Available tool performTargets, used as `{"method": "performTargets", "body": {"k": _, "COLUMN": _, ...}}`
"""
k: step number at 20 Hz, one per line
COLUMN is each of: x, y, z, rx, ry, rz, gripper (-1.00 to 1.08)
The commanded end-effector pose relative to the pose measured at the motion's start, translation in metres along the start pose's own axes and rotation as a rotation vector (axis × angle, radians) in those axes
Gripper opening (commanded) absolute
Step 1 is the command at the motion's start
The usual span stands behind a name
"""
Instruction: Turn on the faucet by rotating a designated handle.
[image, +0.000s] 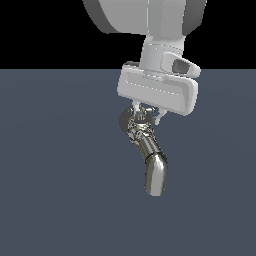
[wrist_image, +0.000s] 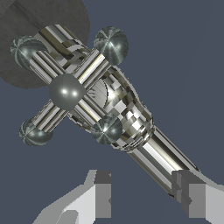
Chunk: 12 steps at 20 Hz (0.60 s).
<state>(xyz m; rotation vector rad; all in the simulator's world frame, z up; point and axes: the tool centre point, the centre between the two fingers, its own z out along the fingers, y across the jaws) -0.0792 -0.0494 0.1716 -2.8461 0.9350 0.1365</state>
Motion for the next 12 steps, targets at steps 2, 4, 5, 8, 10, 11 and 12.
{"method": "performTargets", "body": {"k": 2, "x": 0.078, "y": 0.063, "z": -0.014, "rx": 0.012, "ry": 0.096, "rz": 0.132, "gripper": 0.61}}
{"method": "performTargets", "body": {"k": 4, "x": 0.096, "y": 0.073, "z": -0.021, "rx": 0.085, "ry": 0.123, "rz": 0.316, "gripper": -0.58}}
{"method": "performTargets", "body": {"k": 5, "x": 0.116, "y": 0.112, "z": -0.027, "rx": 0.027, "ry": 0.155, "rz": 0.241, "gripper": -0.49}}
{"method": "performTargets", "body": {"k": 8, "x": 0.129, "y": 0.108, "z": -0.03, "rx": -0.021, "ry": 0.216, "rz": 0.254, "gripper": 0.92}}
{"method": "performTargets", "body": {"k": 10, "x": 0.137, "y": 0.11, "z": -0.032, "rx": 0.018, "ry": 0.228, "rz": 0.35, "gripper": 0.95}}
{"method": "performTargets", "body": {"k": 11, "x": 0.161, "y": 0.145, "z": -0.035, "rx": -0.001, "ry": 0.232, "rz": 0.252, "gripper": 0.07}}
{"method": "performTargets", "body": {"k": 12, "x": 0.138, "y": 0.091, "z": -0.028, "rx": -0.02, "ry": 0.235, "rz": 0.154, "gripper": 0.07}}
